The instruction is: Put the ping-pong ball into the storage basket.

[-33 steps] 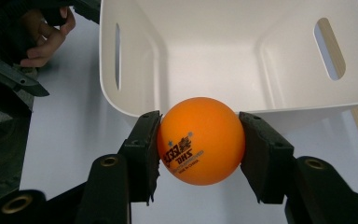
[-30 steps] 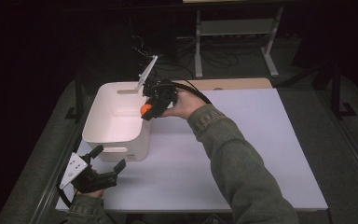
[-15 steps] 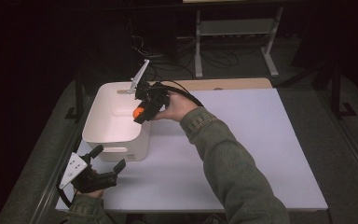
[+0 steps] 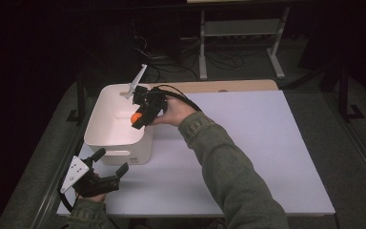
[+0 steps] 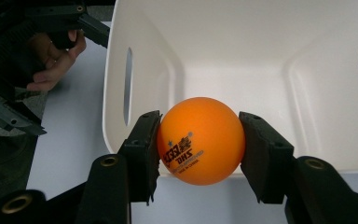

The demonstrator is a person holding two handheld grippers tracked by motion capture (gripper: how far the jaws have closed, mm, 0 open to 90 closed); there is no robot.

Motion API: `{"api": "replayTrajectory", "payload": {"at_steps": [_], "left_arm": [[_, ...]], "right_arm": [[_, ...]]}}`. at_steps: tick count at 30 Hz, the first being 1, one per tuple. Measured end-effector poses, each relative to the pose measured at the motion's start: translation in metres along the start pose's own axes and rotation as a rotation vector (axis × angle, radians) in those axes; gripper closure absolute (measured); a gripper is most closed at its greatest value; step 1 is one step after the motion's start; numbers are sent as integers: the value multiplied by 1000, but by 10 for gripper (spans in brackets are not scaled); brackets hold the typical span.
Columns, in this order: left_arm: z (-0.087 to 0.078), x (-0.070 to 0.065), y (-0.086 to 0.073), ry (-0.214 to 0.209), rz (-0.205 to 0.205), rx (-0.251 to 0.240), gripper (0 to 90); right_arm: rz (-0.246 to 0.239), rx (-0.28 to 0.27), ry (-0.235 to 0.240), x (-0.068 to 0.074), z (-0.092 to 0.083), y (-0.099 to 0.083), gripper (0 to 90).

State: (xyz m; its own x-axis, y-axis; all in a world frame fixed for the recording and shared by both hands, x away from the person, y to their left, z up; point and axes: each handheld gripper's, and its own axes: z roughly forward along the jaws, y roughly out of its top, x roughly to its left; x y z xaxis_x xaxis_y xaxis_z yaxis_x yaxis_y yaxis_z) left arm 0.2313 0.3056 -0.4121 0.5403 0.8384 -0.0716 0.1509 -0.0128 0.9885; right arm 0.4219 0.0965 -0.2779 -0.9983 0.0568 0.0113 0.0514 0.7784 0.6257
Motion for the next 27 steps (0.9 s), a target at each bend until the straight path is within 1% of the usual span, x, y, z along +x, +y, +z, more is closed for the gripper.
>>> {"api": "replayTrajectory", "payload": {"at_steps": [16, 27], "left_arm": [[0, 0, 0, -2, 1, 0, 2], [0, 0, 0, -3, -1, -1, 1]], "right_arm": [[4, 0, 14, -4, 13, 3, 495], [4, 11, 27, -6, 25, 6, 496]]}}
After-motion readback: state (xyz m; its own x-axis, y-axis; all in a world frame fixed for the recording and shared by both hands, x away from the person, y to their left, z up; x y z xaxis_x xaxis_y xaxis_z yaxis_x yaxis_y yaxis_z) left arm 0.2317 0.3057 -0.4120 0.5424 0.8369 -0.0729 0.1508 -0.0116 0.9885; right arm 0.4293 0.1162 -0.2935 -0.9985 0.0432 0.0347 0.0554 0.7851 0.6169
